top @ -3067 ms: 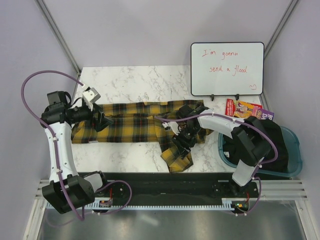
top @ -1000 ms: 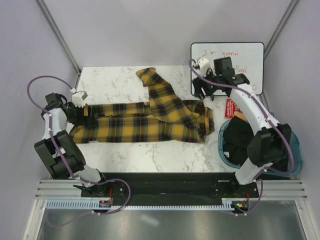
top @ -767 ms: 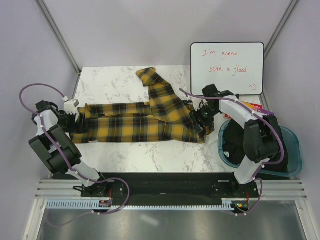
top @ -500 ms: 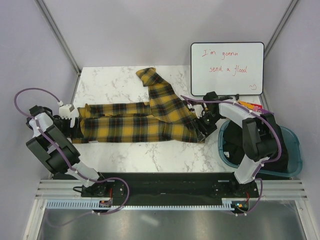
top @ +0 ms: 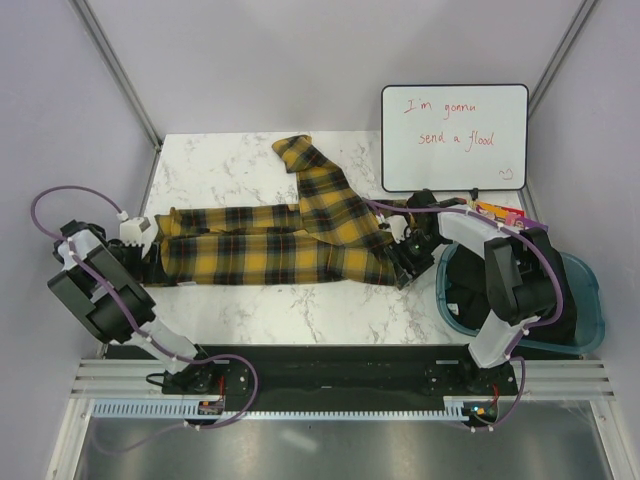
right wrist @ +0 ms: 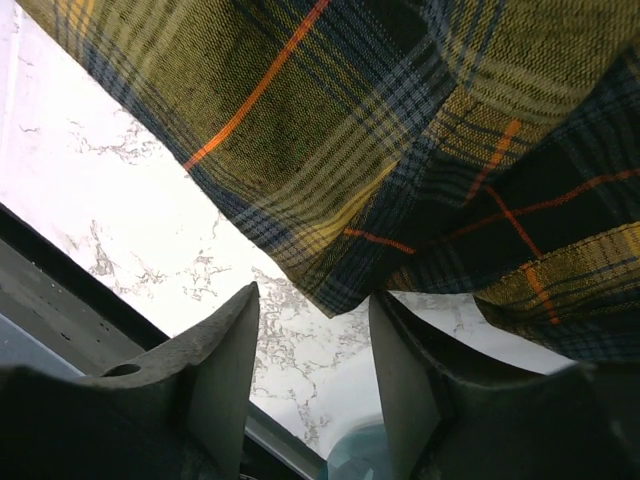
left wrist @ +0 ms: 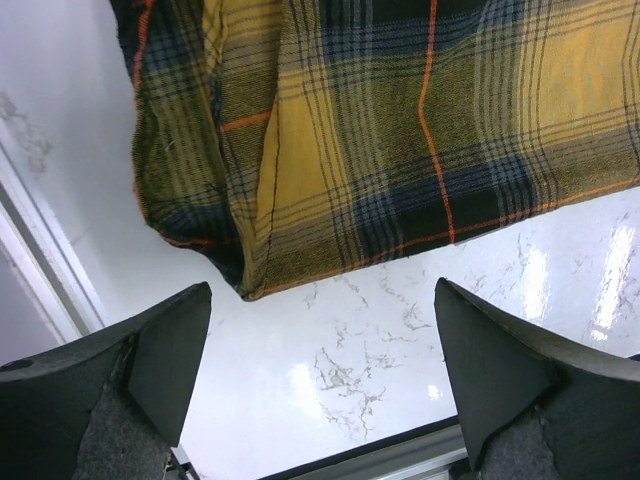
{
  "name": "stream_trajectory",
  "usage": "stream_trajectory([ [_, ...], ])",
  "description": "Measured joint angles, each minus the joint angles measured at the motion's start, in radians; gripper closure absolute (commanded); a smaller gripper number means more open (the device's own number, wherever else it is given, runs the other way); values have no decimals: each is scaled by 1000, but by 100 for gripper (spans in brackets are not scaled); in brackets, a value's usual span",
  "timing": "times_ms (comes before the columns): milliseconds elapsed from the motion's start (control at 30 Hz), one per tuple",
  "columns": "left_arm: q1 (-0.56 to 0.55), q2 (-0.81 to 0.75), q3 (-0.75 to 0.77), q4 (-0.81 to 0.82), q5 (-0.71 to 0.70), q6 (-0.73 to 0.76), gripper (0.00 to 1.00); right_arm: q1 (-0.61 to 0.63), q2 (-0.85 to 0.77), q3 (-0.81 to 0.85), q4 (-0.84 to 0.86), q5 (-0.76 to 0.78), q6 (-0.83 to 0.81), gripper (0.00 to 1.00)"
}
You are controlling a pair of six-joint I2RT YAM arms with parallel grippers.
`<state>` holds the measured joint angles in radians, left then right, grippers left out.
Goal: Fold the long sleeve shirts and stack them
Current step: Fold the shirt
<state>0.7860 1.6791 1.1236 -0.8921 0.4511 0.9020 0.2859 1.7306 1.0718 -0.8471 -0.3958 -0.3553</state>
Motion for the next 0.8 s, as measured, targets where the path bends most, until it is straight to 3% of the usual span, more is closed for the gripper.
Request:
stream_trajectory([
  [167, 0, 35, -18, 5, 3, 2, 7, 0, 0, 0, 5, -12, -12, 68],
  [367, 0, 47, -31, 8, 4, 5, 20, -1, 4, 3, 5, -27, -17, 100],
  [467, 0, 46, -31, 9, 5, 5, 25, -1, 4, 11, 2, -34, -17, 100],
  [667, 0, 34, -33, 8, 3, 20, 61, -1, 4, 19, -6, -32, -18, 100],
  [700, 0, 34, -33, 8, 3, 23, 76, -1, 4, 26, -11, -29, -19, 100],
  [800, 0, 34, -23, 3, -8, 40, 98, -1, 4, 62, -33, -13, -30, 100],
])
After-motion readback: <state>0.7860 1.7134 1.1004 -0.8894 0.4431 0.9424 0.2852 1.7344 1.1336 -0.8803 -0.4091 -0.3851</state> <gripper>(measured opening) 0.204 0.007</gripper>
